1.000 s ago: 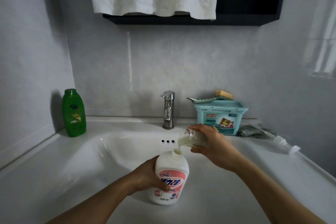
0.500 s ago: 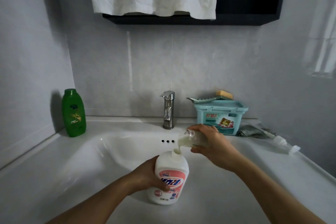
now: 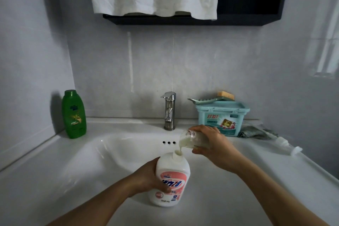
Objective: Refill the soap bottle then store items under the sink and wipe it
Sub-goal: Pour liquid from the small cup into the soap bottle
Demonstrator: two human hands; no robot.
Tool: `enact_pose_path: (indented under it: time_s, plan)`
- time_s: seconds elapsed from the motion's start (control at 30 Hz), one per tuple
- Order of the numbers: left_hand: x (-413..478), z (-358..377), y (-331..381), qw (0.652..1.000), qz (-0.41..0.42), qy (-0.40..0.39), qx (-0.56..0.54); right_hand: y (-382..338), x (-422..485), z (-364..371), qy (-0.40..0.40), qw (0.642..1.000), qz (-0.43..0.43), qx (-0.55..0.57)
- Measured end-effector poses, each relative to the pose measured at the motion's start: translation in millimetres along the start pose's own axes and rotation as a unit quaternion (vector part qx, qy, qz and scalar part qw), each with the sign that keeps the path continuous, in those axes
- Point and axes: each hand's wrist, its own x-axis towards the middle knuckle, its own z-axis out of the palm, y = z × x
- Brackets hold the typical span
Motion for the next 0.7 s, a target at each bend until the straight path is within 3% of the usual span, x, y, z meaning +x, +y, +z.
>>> enact_pose_path:
  time_s: [0.7]
  plan:
    - [0.0, -0.8, -0.4, 1.000, -0.001, 0.002, 0.007, -1.7, -1.0, -1.5, 0.000, 1.000, -0.001, 0.001]
